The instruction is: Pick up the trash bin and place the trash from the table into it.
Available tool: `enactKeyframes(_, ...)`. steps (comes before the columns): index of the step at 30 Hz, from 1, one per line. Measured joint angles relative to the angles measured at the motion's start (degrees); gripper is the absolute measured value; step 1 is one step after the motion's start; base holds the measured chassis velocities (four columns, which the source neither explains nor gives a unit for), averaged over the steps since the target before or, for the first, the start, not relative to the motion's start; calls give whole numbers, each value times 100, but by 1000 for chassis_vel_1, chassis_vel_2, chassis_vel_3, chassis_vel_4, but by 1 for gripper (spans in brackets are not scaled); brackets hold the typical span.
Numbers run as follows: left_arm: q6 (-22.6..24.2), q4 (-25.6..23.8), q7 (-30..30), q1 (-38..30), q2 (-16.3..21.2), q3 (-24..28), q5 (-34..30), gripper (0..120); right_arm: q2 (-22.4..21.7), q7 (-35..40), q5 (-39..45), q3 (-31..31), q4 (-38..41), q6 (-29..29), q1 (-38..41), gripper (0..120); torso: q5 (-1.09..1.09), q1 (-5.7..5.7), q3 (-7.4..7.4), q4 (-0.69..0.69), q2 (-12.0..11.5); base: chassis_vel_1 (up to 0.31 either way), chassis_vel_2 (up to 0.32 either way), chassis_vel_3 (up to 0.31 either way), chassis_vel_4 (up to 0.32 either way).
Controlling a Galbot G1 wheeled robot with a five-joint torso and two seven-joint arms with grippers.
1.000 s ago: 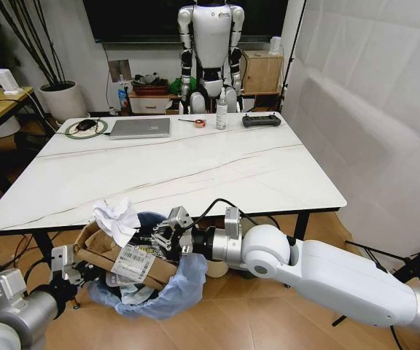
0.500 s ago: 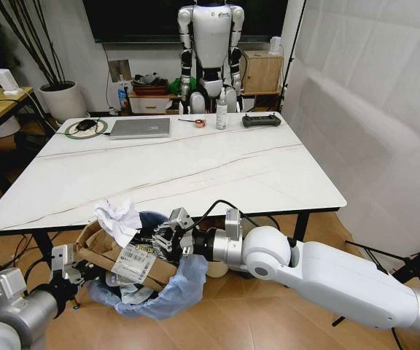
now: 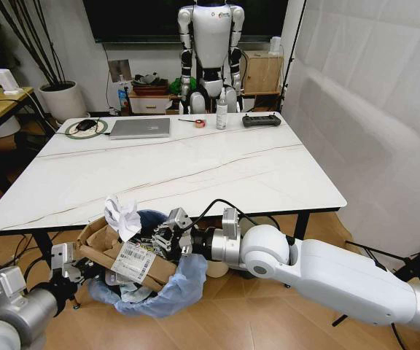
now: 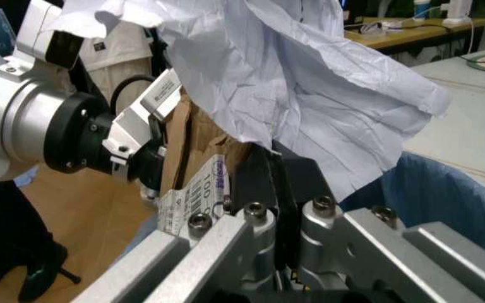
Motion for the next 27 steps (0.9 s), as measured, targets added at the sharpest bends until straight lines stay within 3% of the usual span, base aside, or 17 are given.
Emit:
enactKeyframes(19, -7, 54, 4, 3, 15, -18, -9, 0, 19, 2, 57, 165, 34, 81, 286, 0, 0, 0, 0, 0, 0, 0, 0, 0, 0)
enactKeyframes(27, -7, 47, -9, -8, 42, -40, -54, 0, -40, -27, -75, 39, 92, 74, -43, 0, 1, 0, 0, -1, 0, 0, 0, 0, 0)
